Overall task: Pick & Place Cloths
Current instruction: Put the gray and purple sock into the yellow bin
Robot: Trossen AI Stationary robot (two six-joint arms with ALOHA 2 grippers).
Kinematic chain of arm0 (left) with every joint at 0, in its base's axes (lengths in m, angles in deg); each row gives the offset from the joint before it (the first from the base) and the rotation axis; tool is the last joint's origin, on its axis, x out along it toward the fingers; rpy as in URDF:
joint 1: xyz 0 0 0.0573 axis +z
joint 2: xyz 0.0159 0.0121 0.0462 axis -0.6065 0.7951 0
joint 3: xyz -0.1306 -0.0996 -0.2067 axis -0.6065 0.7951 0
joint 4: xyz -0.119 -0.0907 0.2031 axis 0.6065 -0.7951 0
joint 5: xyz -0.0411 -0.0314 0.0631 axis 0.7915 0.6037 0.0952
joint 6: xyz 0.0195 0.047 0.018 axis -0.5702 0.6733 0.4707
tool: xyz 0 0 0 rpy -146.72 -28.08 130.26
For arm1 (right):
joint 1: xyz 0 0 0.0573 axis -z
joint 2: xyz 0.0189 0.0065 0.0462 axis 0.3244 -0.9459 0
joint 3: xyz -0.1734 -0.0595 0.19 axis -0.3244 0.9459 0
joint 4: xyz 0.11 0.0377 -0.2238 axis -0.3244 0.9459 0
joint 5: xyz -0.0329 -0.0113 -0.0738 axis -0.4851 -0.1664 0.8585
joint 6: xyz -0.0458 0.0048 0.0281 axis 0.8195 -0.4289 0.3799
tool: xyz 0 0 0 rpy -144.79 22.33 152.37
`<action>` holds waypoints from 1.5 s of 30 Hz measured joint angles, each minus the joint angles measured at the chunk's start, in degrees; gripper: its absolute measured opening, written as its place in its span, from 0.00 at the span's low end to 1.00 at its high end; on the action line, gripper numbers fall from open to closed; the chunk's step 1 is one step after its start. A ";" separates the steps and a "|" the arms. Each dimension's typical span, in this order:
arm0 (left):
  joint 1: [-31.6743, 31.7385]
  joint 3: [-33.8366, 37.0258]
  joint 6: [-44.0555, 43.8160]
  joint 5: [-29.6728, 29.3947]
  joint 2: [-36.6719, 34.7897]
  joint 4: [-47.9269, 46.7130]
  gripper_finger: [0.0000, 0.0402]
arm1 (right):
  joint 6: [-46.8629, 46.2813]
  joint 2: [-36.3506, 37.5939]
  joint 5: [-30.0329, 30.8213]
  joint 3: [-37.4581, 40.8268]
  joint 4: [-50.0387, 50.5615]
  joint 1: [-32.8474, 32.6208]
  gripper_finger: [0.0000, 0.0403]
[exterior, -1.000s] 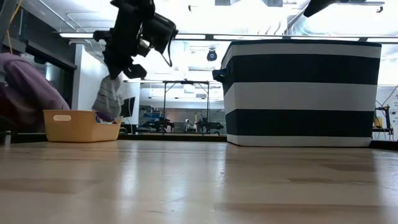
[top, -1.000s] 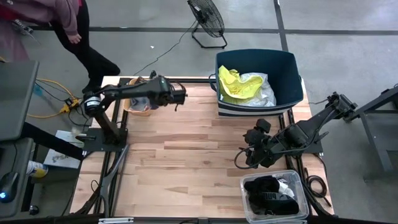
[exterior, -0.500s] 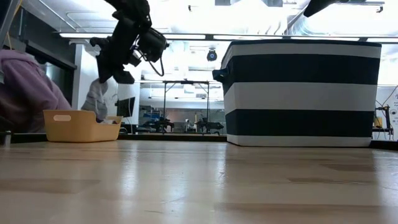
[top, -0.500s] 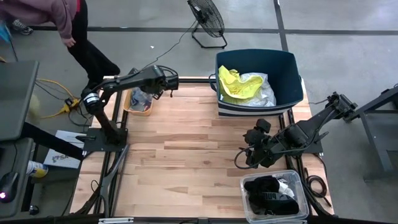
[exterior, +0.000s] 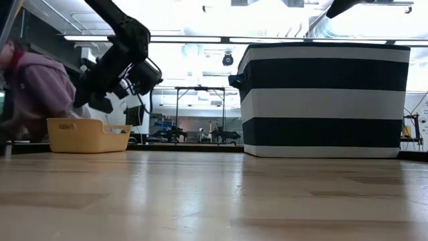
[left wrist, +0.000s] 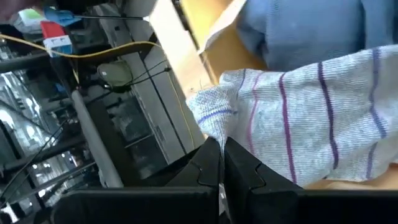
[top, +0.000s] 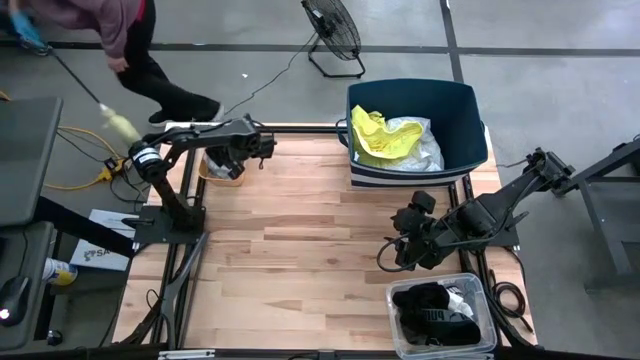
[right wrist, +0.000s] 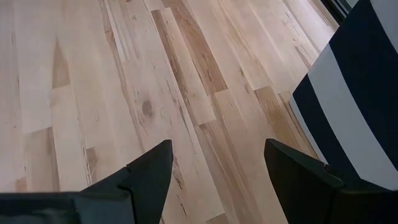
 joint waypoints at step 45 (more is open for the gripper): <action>10.06 9.07 5.08 20.04 -0.01 36.43 0.00 | 0.44 0.01 -0.02 0.00 -0.46 0.06 0.61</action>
